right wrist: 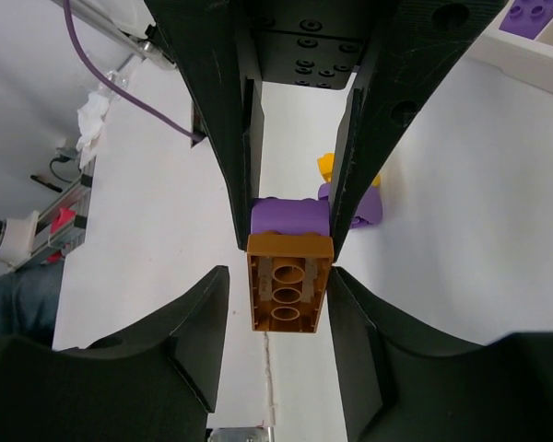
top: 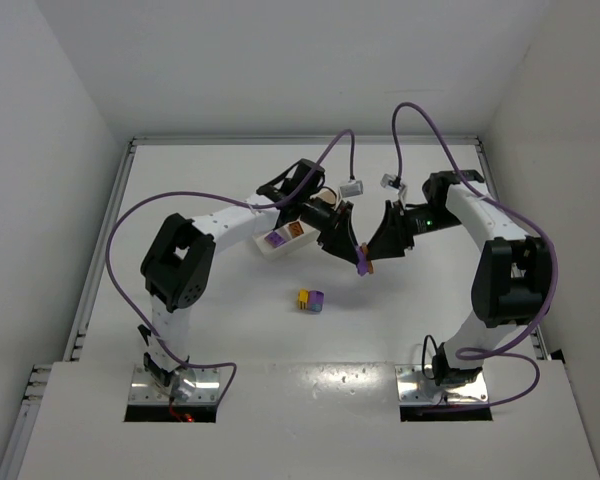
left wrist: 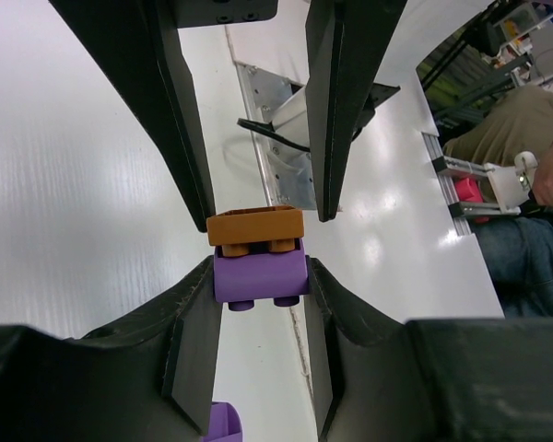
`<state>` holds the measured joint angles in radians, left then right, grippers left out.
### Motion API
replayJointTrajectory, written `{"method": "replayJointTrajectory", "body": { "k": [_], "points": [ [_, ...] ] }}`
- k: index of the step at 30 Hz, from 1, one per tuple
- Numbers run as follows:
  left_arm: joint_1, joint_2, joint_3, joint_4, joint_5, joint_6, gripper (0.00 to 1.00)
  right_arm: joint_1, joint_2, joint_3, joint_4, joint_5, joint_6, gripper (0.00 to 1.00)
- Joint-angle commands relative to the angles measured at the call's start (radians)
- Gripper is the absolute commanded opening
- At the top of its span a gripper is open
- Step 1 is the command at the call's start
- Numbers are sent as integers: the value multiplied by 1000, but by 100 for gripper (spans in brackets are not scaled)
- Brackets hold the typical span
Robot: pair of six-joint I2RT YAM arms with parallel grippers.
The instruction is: Sort the legos into containers by color
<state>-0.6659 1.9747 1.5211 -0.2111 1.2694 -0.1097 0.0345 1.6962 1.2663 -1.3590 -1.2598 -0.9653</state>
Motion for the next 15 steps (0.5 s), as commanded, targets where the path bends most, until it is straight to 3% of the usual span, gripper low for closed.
{"method": "replayJointTrajectory", "body": {
  "k": [1, 8, 11, 12, 15],
  "points": [
    [11, -60, 37, 27, 25, 21, 16, 10, -18, -5, -48, -23, -24, 47],
    [11, -51, 59, 27, 35, 21, 16, 28, -9, -5, -48, -12, -24, 49],
    [11, -51, 59, 27, 35, 11, 16, 28, -9, -5, -48, -12, -24, 38],
    [11, -51, 59, 27, 35, 11, 16, 28, -9, -5, -48, -12, -24, 27],
    [11, -51, 59, 27, 35, 11, 16, 28, -9, -5, -48, -12, -24, 21]
  ]
}}
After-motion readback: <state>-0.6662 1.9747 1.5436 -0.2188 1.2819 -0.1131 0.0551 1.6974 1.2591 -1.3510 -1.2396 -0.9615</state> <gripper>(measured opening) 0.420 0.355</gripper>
